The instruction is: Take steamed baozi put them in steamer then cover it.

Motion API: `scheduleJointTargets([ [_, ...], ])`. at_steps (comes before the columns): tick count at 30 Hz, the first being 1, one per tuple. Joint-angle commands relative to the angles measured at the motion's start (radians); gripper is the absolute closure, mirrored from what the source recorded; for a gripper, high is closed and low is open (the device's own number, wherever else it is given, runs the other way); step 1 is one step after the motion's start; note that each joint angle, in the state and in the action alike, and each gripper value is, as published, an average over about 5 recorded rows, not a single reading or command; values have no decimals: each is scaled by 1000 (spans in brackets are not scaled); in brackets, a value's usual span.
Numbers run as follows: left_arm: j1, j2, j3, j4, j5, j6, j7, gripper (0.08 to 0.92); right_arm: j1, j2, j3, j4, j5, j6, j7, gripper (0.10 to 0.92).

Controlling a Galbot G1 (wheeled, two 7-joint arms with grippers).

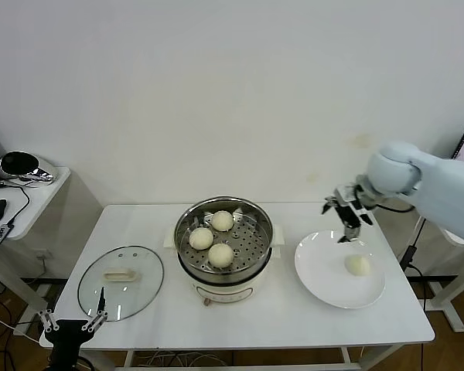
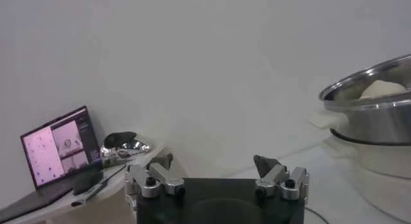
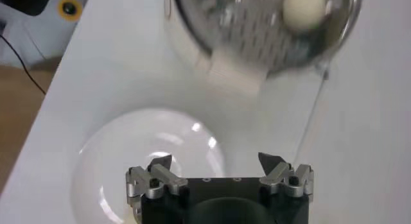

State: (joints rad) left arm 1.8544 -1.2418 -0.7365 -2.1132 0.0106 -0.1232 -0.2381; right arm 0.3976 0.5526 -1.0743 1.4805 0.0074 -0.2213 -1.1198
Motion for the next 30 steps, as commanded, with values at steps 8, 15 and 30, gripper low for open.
scheduleJointTargets([
  [8, -2, -4, -6, 8, -46, 23, 7, 177, -521, -37, 435, -253, -256, 43, 12, 203],
  [15, -2, -5, -11, 6, -46, 28, 10, 177, -541, 95, 483, -421, -279, 90, 27, 203],
  [30, 3, -8, -23, 7, -46, 28, 10, 177, -549, 233, 495, -527, -302, 83, 34, 203],
])
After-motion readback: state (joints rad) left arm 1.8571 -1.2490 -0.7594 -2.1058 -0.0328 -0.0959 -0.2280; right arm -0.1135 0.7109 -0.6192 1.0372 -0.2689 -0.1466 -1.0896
